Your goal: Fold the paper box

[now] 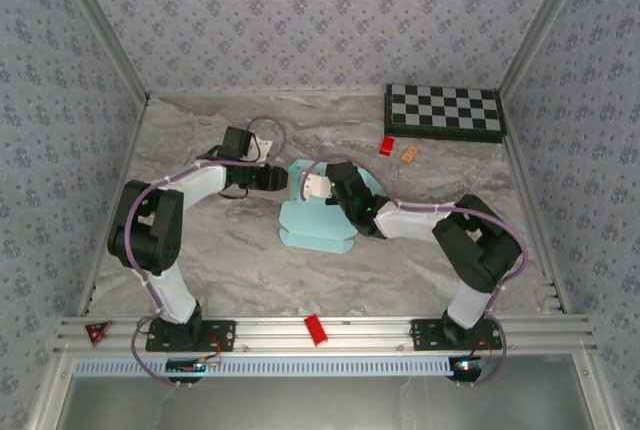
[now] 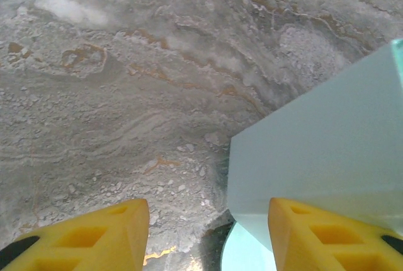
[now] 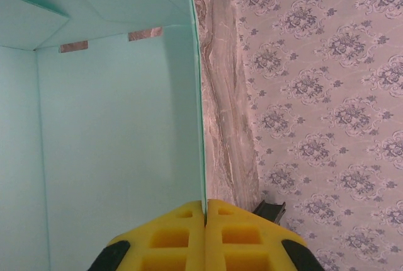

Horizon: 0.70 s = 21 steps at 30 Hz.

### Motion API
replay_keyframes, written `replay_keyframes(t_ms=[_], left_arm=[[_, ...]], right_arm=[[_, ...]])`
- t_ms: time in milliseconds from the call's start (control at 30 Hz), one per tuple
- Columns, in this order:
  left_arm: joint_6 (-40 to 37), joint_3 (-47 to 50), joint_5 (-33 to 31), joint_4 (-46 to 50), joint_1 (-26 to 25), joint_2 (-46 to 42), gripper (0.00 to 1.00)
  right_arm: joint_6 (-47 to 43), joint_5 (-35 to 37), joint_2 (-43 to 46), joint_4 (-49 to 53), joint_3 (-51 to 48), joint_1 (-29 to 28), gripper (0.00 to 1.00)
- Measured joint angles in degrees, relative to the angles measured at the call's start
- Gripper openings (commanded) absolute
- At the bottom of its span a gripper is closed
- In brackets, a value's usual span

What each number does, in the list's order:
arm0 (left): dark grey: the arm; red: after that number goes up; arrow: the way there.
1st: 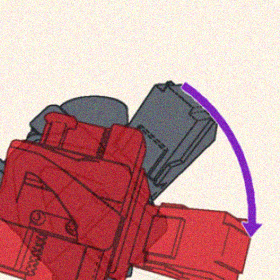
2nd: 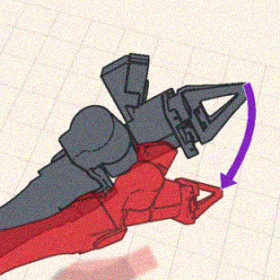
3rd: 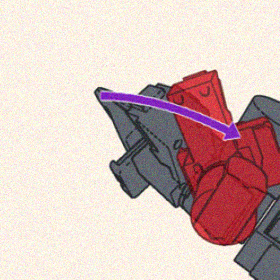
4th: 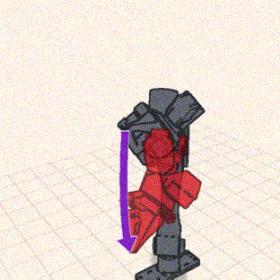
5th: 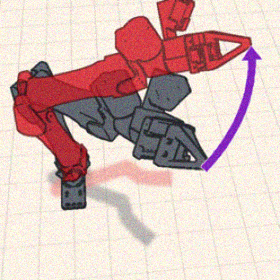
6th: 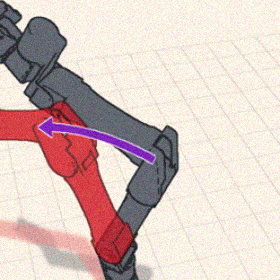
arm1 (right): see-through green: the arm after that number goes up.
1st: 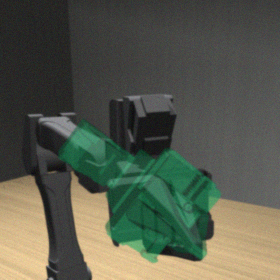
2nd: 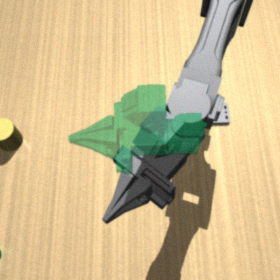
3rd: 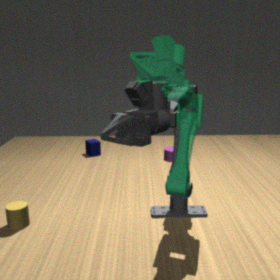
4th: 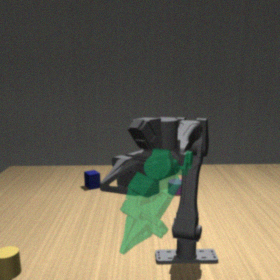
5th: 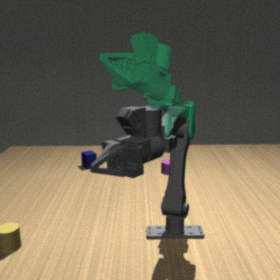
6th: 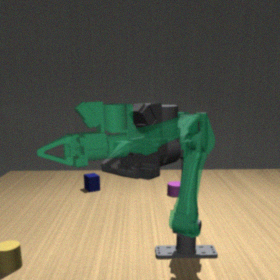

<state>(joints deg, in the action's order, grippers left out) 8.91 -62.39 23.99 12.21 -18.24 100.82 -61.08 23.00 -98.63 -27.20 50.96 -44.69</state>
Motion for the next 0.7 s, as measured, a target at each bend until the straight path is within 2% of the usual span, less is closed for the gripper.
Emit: replay_keyframes(t_ms=[233, 700], left_arm=[[-2.10, 0.00, 2.69, -1.07, -0.55, -0.11, 0.49], [-4.98, -0.02, 5.42, -1.79, -2.49, -0.09, 0.51]], right_arm=[[0.00, 0.20, -0.02, 0.00, 0.00, 0.02, 0.00], [0.02, 0.59, -0.07, 0.00, 0.00, 0.02, 0.00]])
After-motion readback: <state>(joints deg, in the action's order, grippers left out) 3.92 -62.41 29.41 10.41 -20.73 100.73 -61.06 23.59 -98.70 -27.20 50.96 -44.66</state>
